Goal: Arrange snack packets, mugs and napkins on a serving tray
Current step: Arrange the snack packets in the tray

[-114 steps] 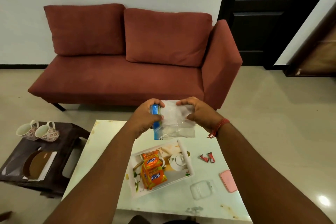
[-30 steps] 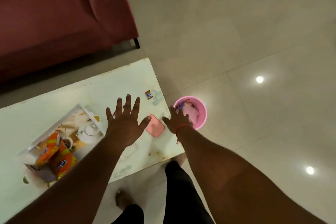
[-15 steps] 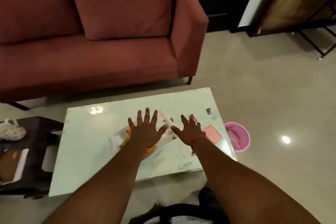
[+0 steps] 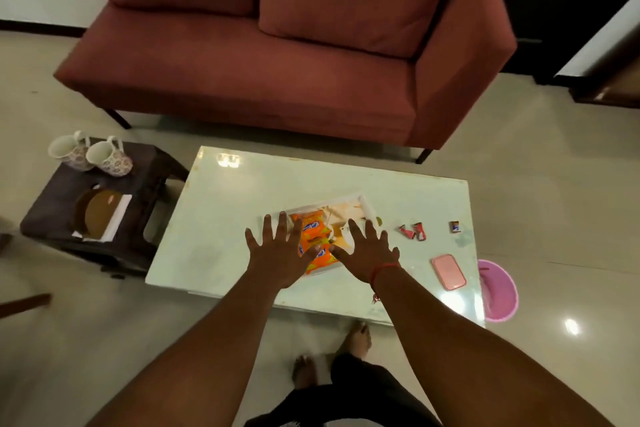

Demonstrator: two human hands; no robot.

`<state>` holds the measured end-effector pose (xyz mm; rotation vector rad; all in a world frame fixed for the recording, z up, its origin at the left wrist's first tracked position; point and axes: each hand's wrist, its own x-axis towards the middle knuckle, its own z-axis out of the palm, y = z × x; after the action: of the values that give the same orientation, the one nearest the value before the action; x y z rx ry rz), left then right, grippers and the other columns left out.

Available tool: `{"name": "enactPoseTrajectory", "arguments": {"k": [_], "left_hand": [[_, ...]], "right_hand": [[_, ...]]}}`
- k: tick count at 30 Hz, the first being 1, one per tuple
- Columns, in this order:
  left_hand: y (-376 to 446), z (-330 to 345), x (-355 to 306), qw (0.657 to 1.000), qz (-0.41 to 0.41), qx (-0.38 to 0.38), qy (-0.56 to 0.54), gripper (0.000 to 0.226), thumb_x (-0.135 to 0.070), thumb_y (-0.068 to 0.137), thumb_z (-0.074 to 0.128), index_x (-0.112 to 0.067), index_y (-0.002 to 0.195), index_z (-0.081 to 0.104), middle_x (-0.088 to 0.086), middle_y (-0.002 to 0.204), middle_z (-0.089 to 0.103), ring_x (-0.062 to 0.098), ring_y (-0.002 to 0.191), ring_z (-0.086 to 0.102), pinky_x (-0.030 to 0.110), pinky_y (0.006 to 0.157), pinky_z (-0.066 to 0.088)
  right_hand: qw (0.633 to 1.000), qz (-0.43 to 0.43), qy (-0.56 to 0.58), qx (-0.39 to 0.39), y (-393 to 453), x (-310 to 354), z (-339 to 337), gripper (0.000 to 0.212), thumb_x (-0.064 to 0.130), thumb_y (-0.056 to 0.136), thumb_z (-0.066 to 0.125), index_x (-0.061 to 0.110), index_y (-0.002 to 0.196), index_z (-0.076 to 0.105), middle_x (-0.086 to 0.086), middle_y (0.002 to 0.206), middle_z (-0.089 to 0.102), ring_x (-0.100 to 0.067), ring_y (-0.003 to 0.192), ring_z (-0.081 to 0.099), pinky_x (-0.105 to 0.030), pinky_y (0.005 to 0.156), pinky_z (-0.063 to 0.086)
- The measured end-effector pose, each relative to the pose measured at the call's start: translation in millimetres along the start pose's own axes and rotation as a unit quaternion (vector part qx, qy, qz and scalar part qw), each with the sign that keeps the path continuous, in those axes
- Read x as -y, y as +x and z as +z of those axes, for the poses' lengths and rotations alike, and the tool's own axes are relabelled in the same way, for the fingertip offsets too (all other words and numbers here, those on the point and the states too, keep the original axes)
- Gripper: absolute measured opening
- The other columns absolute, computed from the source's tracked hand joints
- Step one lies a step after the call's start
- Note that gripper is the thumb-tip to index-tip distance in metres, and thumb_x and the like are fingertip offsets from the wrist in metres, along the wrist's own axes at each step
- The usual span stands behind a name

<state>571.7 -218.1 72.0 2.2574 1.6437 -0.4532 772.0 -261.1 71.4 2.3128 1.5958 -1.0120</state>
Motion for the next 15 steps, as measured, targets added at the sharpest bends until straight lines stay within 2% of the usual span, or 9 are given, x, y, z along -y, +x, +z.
{"name": "enactPoseTrajectory", "arguments": {"k": [10, 12, 13, 15], "left_hand": [[53, 65, -2, 0.994, -0.078, 0.061, -0.041, 0.117, -0.089, 0.053, -0.032, -0.037, 0.155, -0.006, 0.000, 0.167, -0.010, 0.031, 0.153, -0.010, 0.068, 0.115, -0.001], [69, 80, 2, 0.992, -0.091, 0.075, -0.053, 0.116, -0.089, 0.054, -0.031, -0.037, 0.155, -0.009, -0.001, 0.167, -0.011, 0.031, 0.153, -0.012, 0.067, 0.115, -0.002], [79, 89, 4, 0.990, -0.099, 0.084, -0.063, 0.113, -0.089, 0.056, -0.028, -0.037, 0.155, -0.009, -0.001, 0.167, -0.012, 0.030, 0.153, -0.012, 0.067, 0.116, -0.002], [92, 98, 9, 0.986, -0.111, 0.093, -0.082, 0.107, -0.087, 0.062, -0.021, -0.037, 0.155, -0.010, -0.001, 0.167, -0.013, 0.030, 0.153, -0.013, 0.066, 0.116, -0.002]], "right_hand": [[0.998, -0.037, 0.011, 0.055, 90, -15, 48, 0.088, 0.083, 0.084, 0.028, 0.039, 0.154, -0.002, -0.002, 0.166, -0.001, -0.039, 0.150, 0.006, -0.064, 0.115, 0.017], [0.997, -0.043, 0.027, 0.057, 110, -14, 62, 0.086, 0.077, 0.087, 0.033, 0.033, 0.155, 0.004, -0.003, 0.165, 0.012, -0.038, 0.149, 0.015, -0.060, 0.114, 0.025], [0.998, -0.043, 0.034, 0.043, 119, -13, 72, 0.083, 0.073, 0.089, 0.036, 0.029, 0.155, 0.011, -0.006, 0.161, 0.024, -0.038, 0.145, 0.026, -0.057, 0.111, 0.031], [0.997, -0.021, 0.075, 0.000, 129, -8, 80, 0.072, 0.064, 0.093, 0.042, 0.018, 0.147, 0.033, -0.012, 0.141, 0.050, -0.036, 0.128, 0.047, -0.048, 0.100, 0.043]]}}
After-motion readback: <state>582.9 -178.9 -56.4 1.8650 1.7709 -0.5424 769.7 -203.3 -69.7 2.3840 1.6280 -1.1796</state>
